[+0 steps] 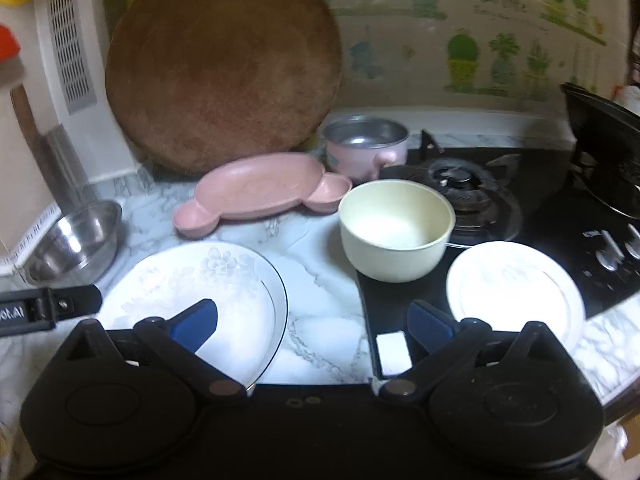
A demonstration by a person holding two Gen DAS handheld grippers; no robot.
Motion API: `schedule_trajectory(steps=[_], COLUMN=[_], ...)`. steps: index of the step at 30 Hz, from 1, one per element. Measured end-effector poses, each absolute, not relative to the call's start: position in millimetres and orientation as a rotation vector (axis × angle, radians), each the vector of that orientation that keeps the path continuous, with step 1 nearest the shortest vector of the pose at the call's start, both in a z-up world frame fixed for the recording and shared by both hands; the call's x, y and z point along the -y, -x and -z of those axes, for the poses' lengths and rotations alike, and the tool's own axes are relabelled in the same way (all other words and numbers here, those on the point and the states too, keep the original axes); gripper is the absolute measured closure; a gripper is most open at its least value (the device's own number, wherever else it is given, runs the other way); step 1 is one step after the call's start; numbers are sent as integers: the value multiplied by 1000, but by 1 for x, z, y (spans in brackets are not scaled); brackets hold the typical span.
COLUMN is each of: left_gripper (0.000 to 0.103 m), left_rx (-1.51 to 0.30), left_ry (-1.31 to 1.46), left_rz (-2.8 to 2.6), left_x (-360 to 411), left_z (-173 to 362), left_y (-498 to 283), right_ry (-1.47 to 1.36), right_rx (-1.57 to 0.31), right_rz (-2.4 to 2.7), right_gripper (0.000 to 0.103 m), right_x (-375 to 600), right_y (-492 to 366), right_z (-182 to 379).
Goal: Organize plates and bowls
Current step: 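Close both grippers on the rim of the large white plate, then lift the large plate with both grippers and carry it beside the steel bowl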
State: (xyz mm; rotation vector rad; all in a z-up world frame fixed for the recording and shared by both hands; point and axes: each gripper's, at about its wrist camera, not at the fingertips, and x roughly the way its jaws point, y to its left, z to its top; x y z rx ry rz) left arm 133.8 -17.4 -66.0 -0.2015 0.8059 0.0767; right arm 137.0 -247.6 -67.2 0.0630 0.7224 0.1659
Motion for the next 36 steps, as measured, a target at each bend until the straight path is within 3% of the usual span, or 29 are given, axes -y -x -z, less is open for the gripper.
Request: schedule_trajectory(steps=[7, 9, 12, 15, 17, 21, 23, 27, 36], left_gripper=[0, 0, 0, 13, 31, 45, 62, 70, 82], left_rx=[-882, -903, -918, -919, -924, -942, -951, -953, -962], left_ry=[266, 280, 295, 311, 327, 339, 342, 351, 354], left_rz=[-105, -90, -83, -76, -66, -53, -43, -41, -43], left_x=[-3, -3, -4, -5, -6, -5, -5, -8, -13], left_z=[91, 97, 103, 105, 107, 110, 111, 112, 115], left_y=[-155, -161, -165, -168, -169, -171, -172, -171, -171], right_ry=[-83, -98, -127, -154, -169, -177, -178, -180, -174], right_rx=[-831, -867, -912, -942, -964, -972, -976, -977, -962], right_rz=[-212, -227, -241, -263, -276, -298, -308, -313, -322], right_gripper=[11, 20, 25, 31, 37, 48, 53, 65, 79], right_x=[243, 240, 241, 242, 241, 240, 239, 238, 241], right_y=[-175, -184, -195, -201, -204, -208, -208, -208, -206], right_z=[96, 104, 113, 118, 121, 121, 120, 119, 117])
